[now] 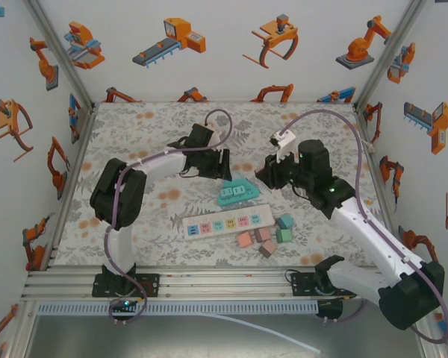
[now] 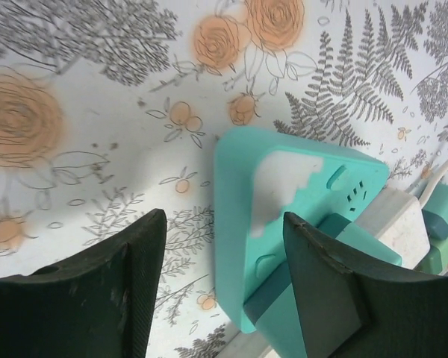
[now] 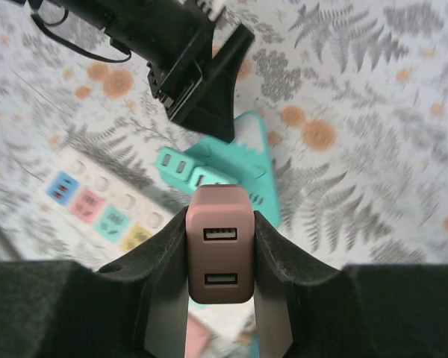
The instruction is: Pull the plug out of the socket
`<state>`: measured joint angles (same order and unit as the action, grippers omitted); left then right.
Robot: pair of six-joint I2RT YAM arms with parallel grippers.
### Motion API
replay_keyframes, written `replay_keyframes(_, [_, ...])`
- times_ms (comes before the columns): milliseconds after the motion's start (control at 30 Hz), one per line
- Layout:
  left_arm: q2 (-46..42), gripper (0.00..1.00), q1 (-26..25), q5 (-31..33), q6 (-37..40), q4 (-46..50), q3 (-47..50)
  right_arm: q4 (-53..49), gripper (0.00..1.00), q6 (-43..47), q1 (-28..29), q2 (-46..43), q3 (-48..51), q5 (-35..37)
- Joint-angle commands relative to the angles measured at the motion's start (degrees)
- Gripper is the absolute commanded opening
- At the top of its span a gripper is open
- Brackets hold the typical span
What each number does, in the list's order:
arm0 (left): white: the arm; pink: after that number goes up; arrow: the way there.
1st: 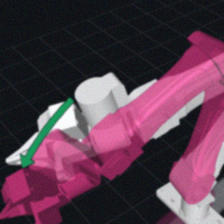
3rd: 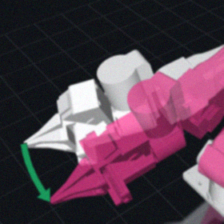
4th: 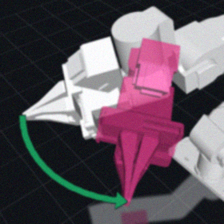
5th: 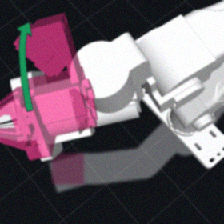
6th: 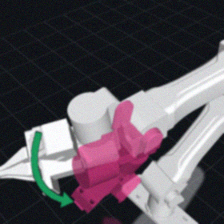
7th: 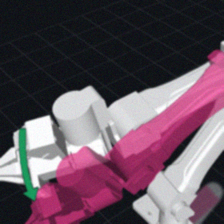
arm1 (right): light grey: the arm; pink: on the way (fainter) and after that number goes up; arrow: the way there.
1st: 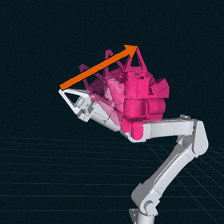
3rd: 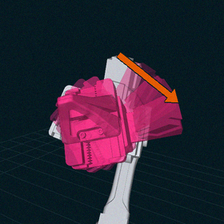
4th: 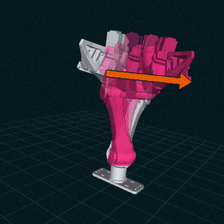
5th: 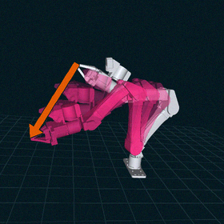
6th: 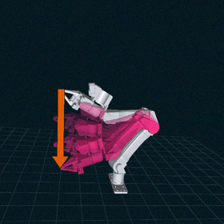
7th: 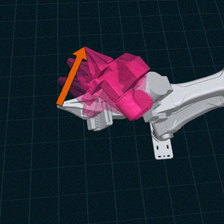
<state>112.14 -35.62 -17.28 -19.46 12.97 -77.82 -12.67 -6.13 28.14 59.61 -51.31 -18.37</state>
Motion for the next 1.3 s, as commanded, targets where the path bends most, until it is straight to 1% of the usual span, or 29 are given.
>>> replay_keyframes(0, [-7.5,0.61,-0.1,1.1,2.6,1.4,-0.1,-5.9,0.00,-20.5,0.1,-3.1,-0.8,0.8])
replay_keyframes(133, [-17.7,0.61,-0.6,0.0,5.1,-3.0,6.7,-4.1,0.00,-32.6,0.5,-7.6,5.2,-0.4])
replay_keyframes(233, [-26.5,0.61,-2.2,-0.6,8.3,-5.3,13.0,-0.3,0.00,-40.3,3.6,-12.3,12.3,1.9])
replay_keyframes(367, [-38.4,0.63,-7.2,2.1,13.9,-3.7,19.5,0.1,0.00,-47.8,13.8,-17.9,19.6,11.7])
replay_keyframes(533, [-50.8,0.65,-14.8,5.5,16.9,0.4,26.2,0.8,0.00,-58.4,27.7,-21.6,27.5,22.5])
replay_keyframes(600, [-54.8,0.69,-18.2,7.7,19.1,4.6,27.4,1.3,0.00,-63.2,34.0,-21.5,30.4,26.7])
replay_keyframes(700, [-58.5,0.75,-24.3,11.4,24.0,10.7,28.1,2.2,0.00,-68.4,42.3,-19.7,33.4,33.3])
replay_keyframes(767, [-59.7,0.81,-27.4,13.7,26.5,13.7,28.4,3.8,0.00,-71.0,46.1,-17.7,34.8,36.7])
replay_keyframes(833, [-59.8,0.87,-29.1,15.0,28.2,16.1,28.4,6.4,0.00,-72.4,47.7,-15.1,36.0,38.1])
replay_keyframes(900, [-59.8,0.93,-30.0,16.0,29.5,16.8,28.7,10.1,0.00,-72.7,48.0,-11.8,36.7,38.7])
replay_keyframes(1033, [-59.6,1.00,-30.4,17.4,30.6,15.9,28.9,15.0,0.00,-72.5,48.0,-6.4,36.8,41.0])
replay_keyframes(1167, [-60.3,0.97,-30.5,18.4,30.7,15.1,29.3,19.6,0.00,-73.9,47.9,-3.1,37.9,43.6])
replay_keyframes(1267, [-61.3,0.97,-30.6,19.2,30.5,14.9,30.2,19.7,0.00,-74.3,47.9,-1.9,37.8,45.2])
